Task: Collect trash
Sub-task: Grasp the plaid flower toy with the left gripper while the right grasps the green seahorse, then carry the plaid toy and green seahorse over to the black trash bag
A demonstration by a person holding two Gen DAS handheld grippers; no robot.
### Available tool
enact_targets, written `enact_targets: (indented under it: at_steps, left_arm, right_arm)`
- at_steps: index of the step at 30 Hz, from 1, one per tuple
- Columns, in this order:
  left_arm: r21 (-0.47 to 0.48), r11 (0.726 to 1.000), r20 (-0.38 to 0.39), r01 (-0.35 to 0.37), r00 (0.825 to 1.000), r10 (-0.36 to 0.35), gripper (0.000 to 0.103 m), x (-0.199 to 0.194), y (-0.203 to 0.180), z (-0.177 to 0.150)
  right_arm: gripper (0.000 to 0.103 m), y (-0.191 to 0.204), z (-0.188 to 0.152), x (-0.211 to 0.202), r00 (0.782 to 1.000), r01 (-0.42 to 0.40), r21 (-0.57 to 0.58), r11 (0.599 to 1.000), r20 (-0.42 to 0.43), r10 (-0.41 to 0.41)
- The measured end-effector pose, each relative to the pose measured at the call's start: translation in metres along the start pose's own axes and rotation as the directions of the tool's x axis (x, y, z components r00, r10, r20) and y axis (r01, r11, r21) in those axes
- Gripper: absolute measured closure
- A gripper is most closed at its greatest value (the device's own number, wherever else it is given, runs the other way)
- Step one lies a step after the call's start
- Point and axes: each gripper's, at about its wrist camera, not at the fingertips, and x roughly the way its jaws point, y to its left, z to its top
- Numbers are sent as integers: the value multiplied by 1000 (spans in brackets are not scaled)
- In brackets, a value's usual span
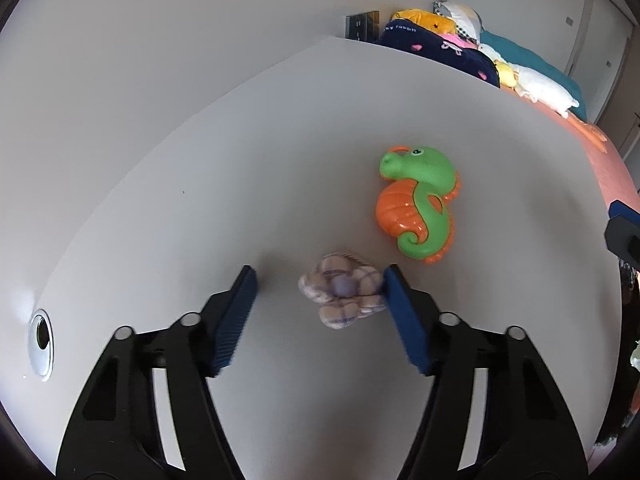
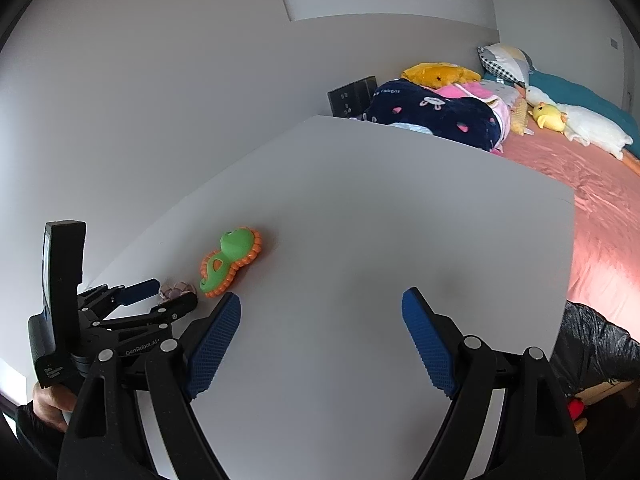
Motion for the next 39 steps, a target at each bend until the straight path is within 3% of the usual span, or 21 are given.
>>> enact_targets:
  at_steps: [4, 6, 12, 17, 27, 36, 39]
  left_arm:
    - [9, 1000, 15, -2, 1000, 2, 53, -1, 1, -1]
    - [7, 1000, 21, -5, 1000, 5, 66, -2, 1, -1]
    - [-62, 998, 29, 20, 999, -18, 77, -6, 14, 0]
    - [-112, 994, 26, 11, 1000, -9, 77, -9, 30, 1]
    - [-199, 974, 63, -112, 990, 127, 77, -28, 76, 2]
    - [-256, 958, 68, -126, 987, 148, 77, -36, 102, -2]
    - [-256, 958, 70, -126, 986, 148, 77, -36, 103, -3]
  right_arm:
    - [20, 10, 3, 6, 1000, -6, -16, 1000, -5, 6]
    - [20, 17, 6, 12, 1000, -16, -23, 1000, -13, 15]
    - [20, 35, 12, 35, 998, -40, -27, 999, -49, 39]
    - [20, 46, 13, 55, 995, -50, -30, 998, -83, 48]
    - [20, 74, 25, 88, 992, -55, -45, 997, -119, 49]
    - [44, 96, 28, 119, 986, 72, -70, 995, -145, -82]
    - [45, 99, 26, 120, 986, 78, -80, 994, -141, -89]
